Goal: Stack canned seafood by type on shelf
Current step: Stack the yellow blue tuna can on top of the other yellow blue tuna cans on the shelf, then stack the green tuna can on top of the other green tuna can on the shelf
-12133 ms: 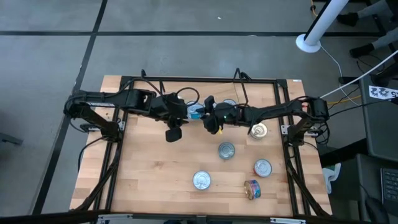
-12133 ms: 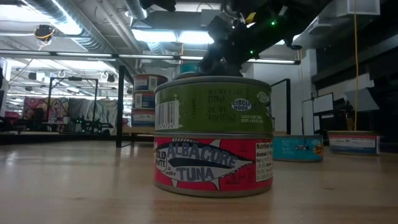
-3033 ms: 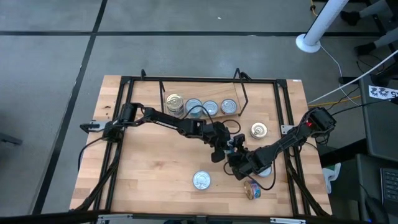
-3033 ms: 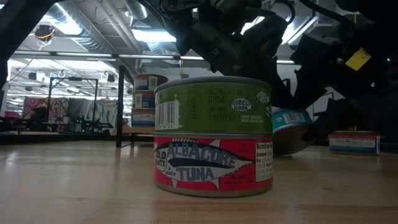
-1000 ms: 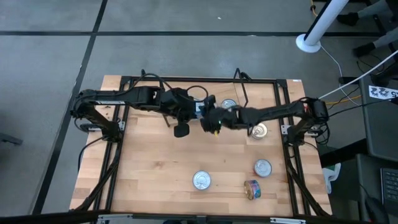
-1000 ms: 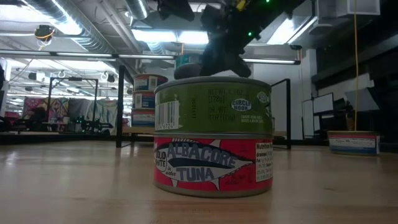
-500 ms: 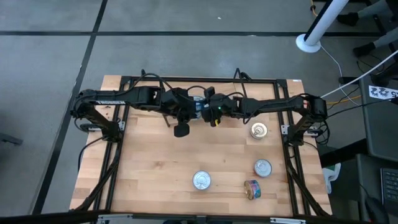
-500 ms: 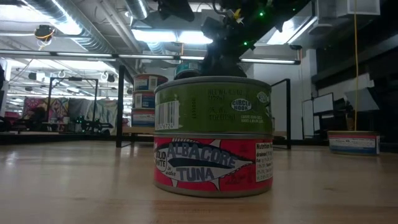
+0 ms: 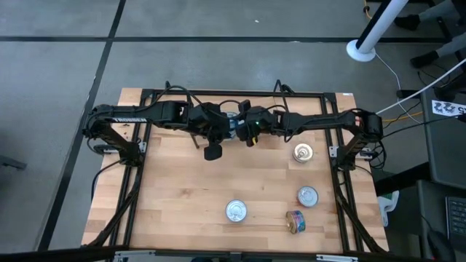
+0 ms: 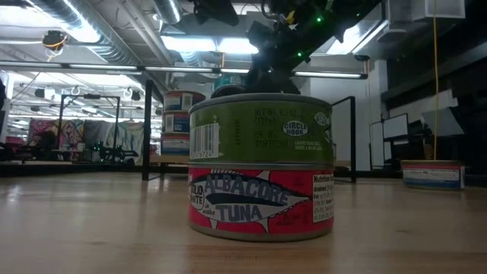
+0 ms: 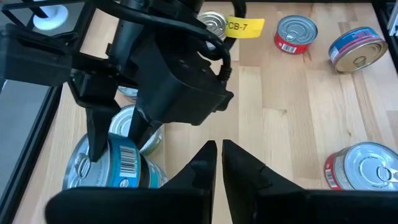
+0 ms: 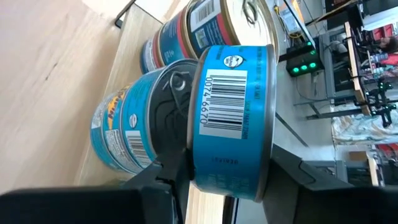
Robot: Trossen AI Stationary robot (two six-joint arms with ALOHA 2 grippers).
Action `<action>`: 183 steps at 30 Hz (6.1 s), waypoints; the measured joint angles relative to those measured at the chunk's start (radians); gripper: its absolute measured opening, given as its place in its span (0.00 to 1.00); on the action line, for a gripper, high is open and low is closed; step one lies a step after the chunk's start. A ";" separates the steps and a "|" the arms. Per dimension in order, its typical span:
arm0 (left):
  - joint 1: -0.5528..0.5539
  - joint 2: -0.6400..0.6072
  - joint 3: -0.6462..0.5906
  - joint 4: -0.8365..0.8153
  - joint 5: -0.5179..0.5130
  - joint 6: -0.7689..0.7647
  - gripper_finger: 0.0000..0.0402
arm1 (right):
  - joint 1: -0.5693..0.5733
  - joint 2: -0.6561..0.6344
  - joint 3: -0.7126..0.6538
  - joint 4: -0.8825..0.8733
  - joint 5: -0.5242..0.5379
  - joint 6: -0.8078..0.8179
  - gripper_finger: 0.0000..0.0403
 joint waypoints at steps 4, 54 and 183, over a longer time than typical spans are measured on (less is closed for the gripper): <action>0.000 0.000 0.000 0.000 0.000 0.000 0.06 | 0.000 0.000 0.000 0.003 -0.034 0.000 0.34; -0.017 0.001 0.000 -0.004 0.000 -0.060 0.05 | 0.040 -0.024 -0.001 0.047 -0.136 0.037 0.63; -0.134 0.471 0.000 0.303 -0.032 0.085 0.00 | 0.541 -0.225 -0.412 -0.170 0.328 0.699 0.63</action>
